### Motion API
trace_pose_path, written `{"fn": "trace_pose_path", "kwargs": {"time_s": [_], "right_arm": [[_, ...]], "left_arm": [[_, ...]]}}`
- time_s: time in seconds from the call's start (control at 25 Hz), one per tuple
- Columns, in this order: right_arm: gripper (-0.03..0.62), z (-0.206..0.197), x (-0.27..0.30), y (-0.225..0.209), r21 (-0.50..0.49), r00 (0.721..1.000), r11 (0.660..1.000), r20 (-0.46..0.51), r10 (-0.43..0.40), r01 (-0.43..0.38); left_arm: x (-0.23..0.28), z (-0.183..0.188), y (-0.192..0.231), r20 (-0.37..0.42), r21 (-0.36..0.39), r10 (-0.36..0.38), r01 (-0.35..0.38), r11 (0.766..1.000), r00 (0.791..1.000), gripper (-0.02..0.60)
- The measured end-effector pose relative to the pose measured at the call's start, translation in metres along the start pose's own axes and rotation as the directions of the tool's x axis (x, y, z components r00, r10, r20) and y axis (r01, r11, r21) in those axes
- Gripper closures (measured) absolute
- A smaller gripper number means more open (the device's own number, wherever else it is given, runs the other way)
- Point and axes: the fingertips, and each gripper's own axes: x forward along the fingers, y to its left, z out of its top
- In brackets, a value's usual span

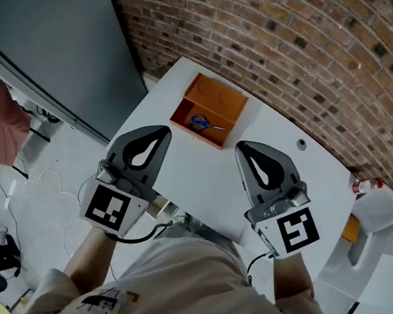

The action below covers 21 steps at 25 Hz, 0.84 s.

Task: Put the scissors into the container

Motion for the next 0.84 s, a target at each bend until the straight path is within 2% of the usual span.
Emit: {"fn": "trace_pose_path", "kwargs": {"time_s": [0.4,0.6,0.84], "right_arm": [[0.587,-0.009,0.011,0.001,0.041,1.0,0.999,-0.024,0.015,-0.014],[0.587,-0.009,0.015,-0.003,0.03,1.0,0.999,-0.016,0.016,-0.016],[0.588,-0.01,0.02,-0.004,0.038,1.0,0.999,-0.026,0.013,-0.012]], "left_arm": [[0.006,-0.003,0.004,-0.011,0.018,-0.004,0.004,1.0,1.0,0.574],[0.008,-0.003,0.006,-0.008,-0.028,-0.018,0.017,0.999,1.0,0.574],[0.009,-0.003,0.014,-0.006,-0.015,-0.014,0.014,1.0,1.0,0.574]]}}
